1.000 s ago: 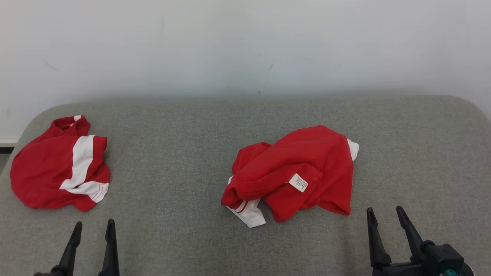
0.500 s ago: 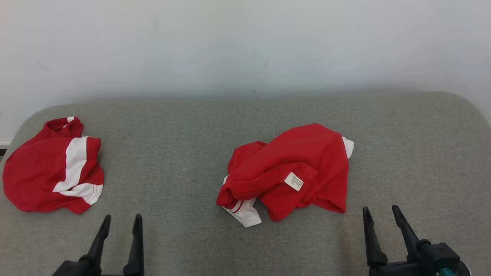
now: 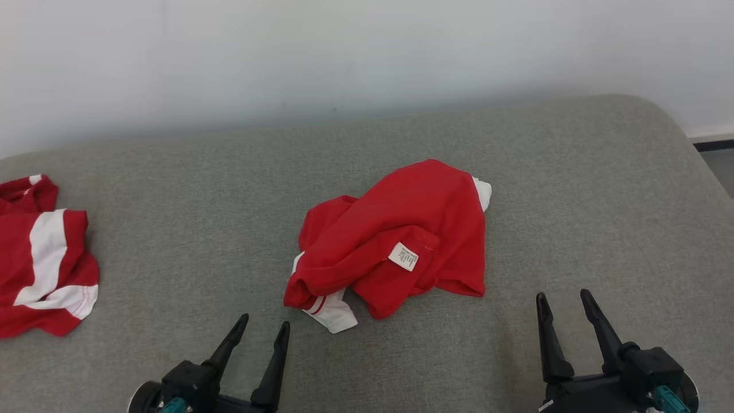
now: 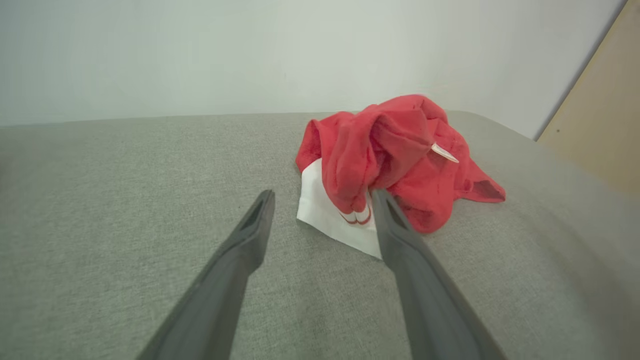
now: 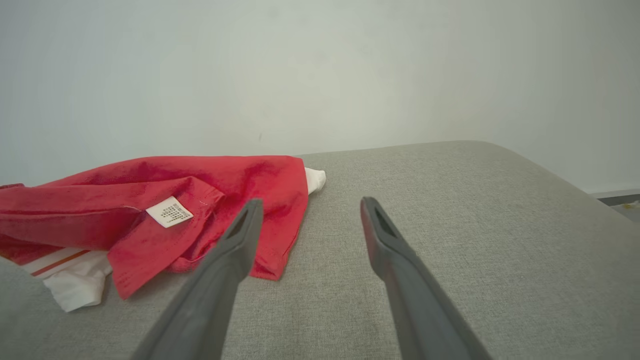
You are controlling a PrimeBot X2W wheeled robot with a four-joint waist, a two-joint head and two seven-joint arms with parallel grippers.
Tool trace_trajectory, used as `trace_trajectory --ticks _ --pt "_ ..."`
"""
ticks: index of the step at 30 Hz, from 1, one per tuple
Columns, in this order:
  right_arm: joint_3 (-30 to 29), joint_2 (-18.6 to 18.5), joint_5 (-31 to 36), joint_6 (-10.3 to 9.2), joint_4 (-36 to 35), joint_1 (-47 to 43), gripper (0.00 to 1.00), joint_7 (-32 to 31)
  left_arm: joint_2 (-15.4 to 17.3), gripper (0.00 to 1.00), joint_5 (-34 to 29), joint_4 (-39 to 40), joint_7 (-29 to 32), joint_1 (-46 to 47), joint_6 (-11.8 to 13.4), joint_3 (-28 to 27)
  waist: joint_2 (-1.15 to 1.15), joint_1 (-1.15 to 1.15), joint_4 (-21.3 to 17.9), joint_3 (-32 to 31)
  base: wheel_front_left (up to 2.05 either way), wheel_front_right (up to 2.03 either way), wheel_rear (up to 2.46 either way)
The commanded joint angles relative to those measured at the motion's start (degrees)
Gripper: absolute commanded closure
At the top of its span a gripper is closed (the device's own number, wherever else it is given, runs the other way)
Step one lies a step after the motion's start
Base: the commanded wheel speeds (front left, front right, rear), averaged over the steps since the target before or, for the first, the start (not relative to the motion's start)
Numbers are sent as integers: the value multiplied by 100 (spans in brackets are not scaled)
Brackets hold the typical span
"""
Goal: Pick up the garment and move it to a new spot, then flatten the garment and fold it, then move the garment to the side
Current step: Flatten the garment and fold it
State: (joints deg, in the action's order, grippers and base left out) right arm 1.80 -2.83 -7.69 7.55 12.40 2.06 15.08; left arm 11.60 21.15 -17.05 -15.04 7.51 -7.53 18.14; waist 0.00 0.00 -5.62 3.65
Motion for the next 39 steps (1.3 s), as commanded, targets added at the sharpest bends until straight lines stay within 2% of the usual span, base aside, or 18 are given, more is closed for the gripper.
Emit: trace_trajectory --ticks 1,10,15,16,18,19,23,27,34,37,39 --pt "17 -10 -53 -12 9 80 0 -1 59 0 60 -121 -21 175 10 114 0 0 -286 272 0 0 0" --pt "96 -11 -162 -12 9 264 0 5 154 0 165 -729 -21 644 10 567 0 0 -692 587 0 0 0" --pt "103 -9 -191 -12 -39 267 0 6 128 0 226 -1131 -21 925 10 603 0 0 -826 692 0 0 0" --pt "96 -9 -187 -12 -43 278 0 7 110 4 245 -1217 -21 982 10 612 0 0 -835 706 0 0 0" --pt "86 -10 -196 -12 -61 276 0 7 58 56 249 -1366 -21 1085 10 650 0 0 -842 724 0 0 0" --pt "64 -9 -194 -12 -54 298 0 7 22 100 242 -1521 -21 1179 10 700 0 0 -827 738 0 0 0" --pt "37 -10 -167 -12 -57 323 0 7 -48 100 102 -1668 -21 1348 21 598 0 0 -711 700 0 0 0" --pt "-11 -9 -163 -12 -55 243 0 8 -10 100 -85 -1452 -21 1275 43 396 0 0 -486 572 0 0 0" --pt "-80 -11 -227 -12 -6 108 0 8 431 100 -542 -823 -21 931 100 256 0 0 33 306 0 0 0" --pt "-86 -11 -254 -12 10 91 0 8 680 100 -636 -542 -21 645 146 223 0 0 250 248 0 0 0" --pt "-88 -11 -271 -12 13 83 0 8 731 100 -582 -449 -11 490 178 207 0 0 327 235 0 0 0"
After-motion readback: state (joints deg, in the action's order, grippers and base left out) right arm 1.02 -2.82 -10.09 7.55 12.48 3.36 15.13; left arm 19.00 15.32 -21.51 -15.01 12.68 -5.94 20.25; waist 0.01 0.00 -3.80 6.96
